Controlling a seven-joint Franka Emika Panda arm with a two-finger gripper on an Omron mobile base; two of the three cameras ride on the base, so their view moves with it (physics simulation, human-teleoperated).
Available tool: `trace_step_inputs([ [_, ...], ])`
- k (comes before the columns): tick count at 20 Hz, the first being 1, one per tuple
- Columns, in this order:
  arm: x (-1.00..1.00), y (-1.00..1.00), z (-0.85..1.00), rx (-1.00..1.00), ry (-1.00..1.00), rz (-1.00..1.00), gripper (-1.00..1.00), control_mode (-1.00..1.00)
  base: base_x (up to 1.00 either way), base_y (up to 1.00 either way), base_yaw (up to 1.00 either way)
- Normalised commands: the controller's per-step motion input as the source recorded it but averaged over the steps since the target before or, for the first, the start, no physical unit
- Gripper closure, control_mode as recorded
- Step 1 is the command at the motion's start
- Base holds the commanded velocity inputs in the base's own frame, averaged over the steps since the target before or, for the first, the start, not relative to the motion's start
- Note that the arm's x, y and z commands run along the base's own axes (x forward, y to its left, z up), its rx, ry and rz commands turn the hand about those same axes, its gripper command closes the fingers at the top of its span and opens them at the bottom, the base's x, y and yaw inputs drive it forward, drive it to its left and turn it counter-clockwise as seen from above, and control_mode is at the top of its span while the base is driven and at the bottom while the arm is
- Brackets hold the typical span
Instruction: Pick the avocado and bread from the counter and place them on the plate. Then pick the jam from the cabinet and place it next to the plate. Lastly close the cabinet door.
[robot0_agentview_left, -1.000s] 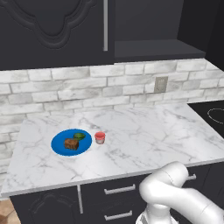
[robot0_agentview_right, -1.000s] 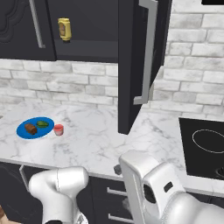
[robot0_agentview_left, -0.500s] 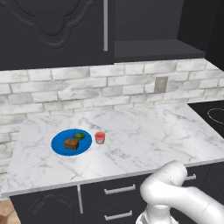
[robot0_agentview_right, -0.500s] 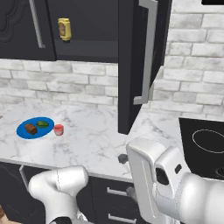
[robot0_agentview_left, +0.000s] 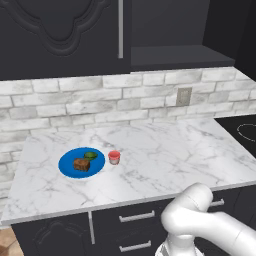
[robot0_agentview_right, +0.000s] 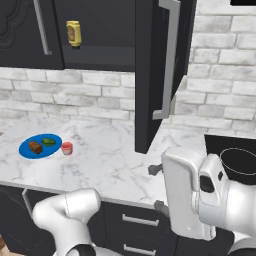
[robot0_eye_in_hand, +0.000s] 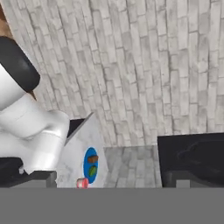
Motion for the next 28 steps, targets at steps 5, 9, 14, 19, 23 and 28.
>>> trace_step_inputs([
  [5,0.23,-0.22,0.06,0.09,0.0,0.13,-1.0,-1.0,0.0,0.0,0.0],
  [9,0.09,-0.24,0.11,0.1,0.0,0.14,-1.0,-1.0,0.0,0.0,0.0],
  [14,0.14,-0.09,0.02,0.04,0.0,0.1,-1.0,-1.0,0.0,0.0,0.0],
  [19,0.2,0.0,0.0,0.0,0.0,0.03,-1.0,-1.0,0.0,0.0,0.0],
  [23,0.21,0.0,0.01,0.0,0.0,0.0,-1.0,-1.0,0.0,0.0,0.0],
  [28,0.21,0.0,0.04,0.0,0.0,0.0,-1.0,-1.0,0.0,0.0,0.0],
])
